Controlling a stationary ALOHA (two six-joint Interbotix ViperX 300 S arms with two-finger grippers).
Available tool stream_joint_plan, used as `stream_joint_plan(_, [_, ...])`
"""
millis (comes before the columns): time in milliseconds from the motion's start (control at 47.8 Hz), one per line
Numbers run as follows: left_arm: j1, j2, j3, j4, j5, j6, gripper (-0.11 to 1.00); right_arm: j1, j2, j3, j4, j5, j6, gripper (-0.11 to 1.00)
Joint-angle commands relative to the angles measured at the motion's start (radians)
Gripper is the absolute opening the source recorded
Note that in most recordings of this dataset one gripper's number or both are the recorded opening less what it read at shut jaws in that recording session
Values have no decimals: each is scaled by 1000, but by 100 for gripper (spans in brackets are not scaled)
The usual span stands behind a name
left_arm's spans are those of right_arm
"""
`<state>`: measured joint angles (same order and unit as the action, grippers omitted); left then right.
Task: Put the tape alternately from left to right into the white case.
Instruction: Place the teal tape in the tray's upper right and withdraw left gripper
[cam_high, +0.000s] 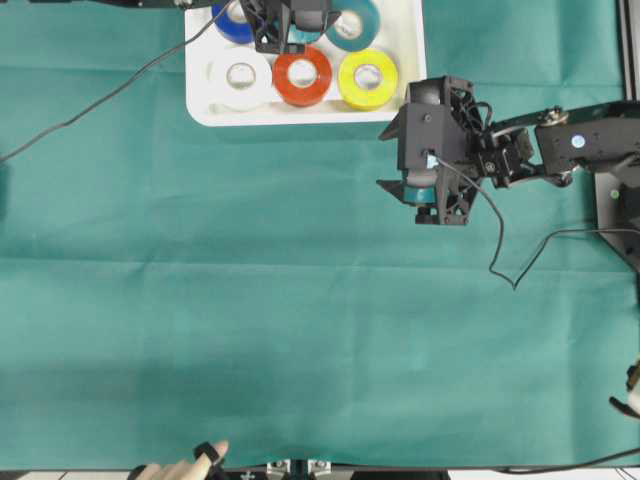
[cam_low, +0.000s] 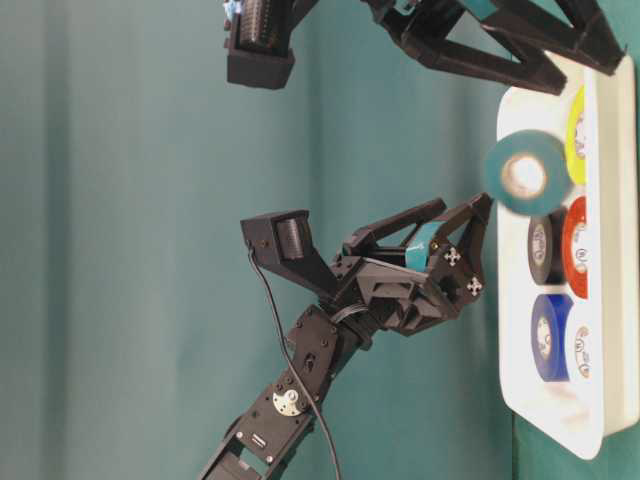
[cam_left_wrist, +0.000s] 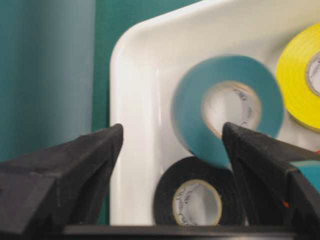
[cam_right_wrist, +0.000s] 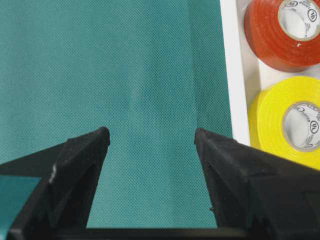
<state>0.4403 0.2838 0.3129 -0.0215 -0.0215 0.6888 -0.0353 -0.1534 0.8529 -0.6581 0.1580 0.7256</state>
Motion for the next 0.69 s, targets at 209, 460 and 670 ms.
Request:
stream_joint_plan(209, [2, -38, 0, -2, -8, -3, 96, 2, -9, -21, -2, -8, 3, 78])
stream_joint_plan(460, [2, -46, 2, 0, -6, -3, 96, 3, -8, -23, -2, -8, 3, 78])
stream_joint_plan(670, [0, -48, 8, -2, -6, -3, 97, 3, -9, -23, -2, -8, 3, 78])
